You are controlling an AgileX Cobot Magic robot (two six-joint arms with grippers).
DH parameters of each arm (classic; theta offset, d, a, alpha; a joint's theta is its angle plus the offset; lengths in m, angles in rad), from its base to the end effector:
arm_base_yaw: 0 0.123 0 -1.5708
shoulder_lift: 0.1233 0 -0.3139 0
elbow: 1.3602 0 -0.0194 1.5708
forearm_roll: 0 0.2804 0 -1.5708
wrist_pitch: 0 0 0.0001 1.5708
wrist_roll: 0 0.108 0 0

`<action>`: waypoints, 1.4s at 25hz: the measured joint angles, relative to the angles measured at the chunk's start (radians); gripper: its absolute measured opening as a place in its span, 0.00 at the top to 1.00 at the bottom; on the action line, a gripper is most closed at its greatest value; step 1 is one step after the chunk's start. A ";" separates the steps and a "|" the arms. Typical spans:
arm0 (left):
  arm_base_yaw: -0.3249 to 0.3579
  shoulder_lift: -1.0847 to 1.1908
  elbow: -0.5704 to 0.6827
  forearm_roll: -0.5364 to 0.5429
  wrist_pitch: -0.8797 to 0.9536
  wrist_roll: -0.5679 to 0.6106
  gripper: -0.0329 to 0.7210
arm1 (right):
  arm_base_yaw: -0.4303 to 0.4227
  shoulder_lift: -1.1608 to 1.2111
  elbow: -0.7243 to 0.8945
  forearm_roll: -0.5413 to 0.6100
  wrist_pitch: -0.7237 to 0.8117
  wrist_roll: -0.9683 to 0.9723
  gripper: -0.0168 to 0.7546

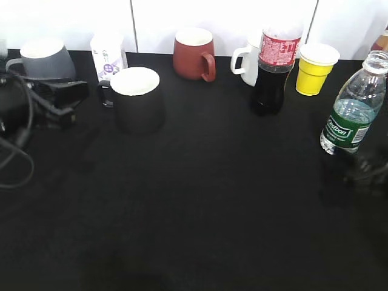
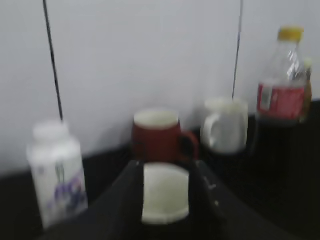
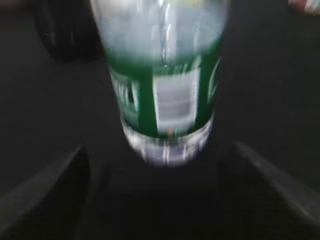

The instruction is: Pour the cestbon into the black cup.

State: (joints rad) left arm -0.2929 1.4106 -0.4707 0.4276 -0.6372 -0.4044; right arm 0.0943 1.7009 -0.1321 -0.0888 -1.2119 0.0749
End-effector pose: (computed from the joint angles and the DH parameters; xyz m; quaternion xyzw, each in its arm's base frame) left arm 0.2687 -0.1088 0.2113 0.1693 0.7719 -0.2013 0.5788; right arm 0.2248 0.0303 0.1204 -0.0453 0.7945 0.0747 0.6009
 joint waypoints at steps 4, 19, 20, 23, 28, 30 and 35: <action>-0.067 -0.111 -0.100 0.028 0.382 -0.020 0.64 | 0.000 -0.268 -0.079 0.001 0.393 0.009 0.15; -0.236 -0.867 -0.278 -0.295 1.555 0.186 0.64 | 0.150 -1.326 -0.479 0.125 2.117 -0.035 0.21; -0.237 -0.937 -0.233 -0.300 1.579 0.193 0.64 | 0.150 -1.381 -0.474 0.097 2.179 -0.036 0.21; -0.237 -1.135 -0.120 -0.329 1.599 0.194 0.64 | 0.150 -1.544 -0.428 0.080 2.281 -0.037 0.21; -0.238 -1.291 -0.081 -0.332 1.614 0.209 0.64 | 0.150 -1.708 -0.394 -0.023 2.301 0.095 0.25; -0.238 -1.291 -0.081 -0.332 1.614 0.234 0.64 | 0.150 -1.709 -0.374 -0.030 2.274 0.100 0.26; -0.238 -1.291 -0.035 -0.336 1.480 0.269 0.64 | 0.150 -1.709 -0.374 -0.035 2.265 0.101 0.28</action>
State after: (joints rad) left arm -0.5308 0.1201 -0.5057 0.0916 0.8431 -0.1357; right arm 0.2441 -0.0083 -0.5057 -0.1235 1.0526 0.1759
